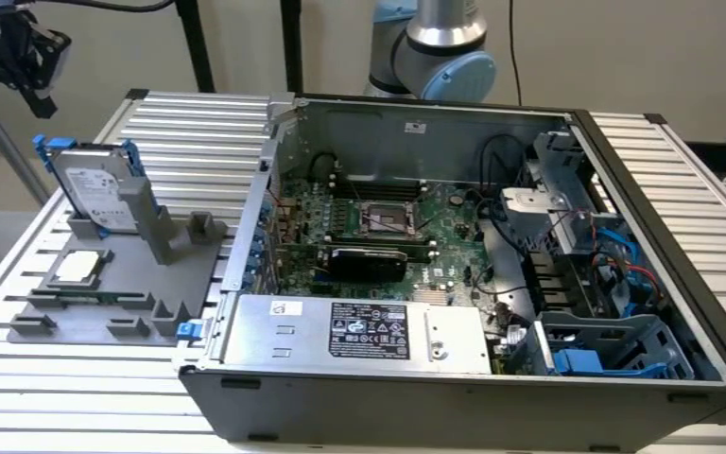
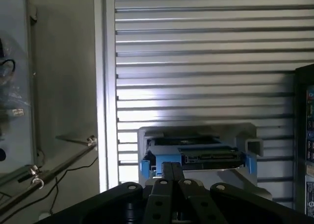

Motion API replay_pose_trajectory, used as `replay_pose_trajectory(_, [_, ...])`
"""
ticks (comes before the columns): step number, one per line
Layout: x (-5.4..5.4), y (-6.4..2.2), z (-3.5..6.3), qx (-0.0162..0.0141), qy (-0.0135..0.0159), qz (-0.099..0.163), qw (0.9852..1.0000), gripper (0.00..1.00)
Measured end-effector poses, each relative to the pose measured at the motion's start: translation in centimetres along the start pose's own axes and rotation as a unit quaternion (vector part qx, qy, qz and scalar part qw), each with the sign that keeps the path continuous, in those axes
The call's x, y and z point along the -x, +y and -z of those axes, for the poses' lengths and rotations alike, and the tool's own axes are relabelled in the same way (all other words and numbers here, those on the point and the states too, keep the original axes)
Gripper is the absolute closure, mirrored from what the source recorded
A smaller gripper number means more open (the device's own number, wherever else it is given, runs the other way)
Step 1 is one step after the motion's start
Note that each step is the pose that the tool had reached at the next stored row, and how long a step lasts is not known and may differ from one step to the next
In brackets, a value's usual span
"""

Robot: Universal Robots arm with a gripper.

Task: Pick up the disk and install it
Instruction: 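Pick up the disk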

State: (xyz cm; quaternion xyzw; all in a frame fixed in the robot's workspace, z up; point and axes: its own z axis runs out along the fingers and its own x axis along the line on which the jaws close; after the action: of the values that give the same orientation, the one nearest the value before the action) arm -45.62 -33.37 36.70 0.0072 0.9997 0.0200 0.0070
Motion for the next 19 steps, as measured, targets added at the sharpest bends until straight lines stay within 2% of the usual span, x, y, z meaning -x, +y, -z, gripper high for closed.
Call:
replay_pose_trajectory(5, [0.00,-0.01,-0.13,-0.0012,0.0016,0.042,0.9991,1.00])
replay_pose_trajectory(10, [-0.01,-0.01,-0.30,-0.0026,0.0033,0.083,0.9966,1.00])
replay_pose_trajectory(15, [0.00,-0.02,-0.48,-0.0032,0.0048,0.122,0.9925,1.00])
replay_pose_trajectory(19, [-0.01,-0.01,-0.58,-0.0028,0.0061,0.157,0.9875,1.00])
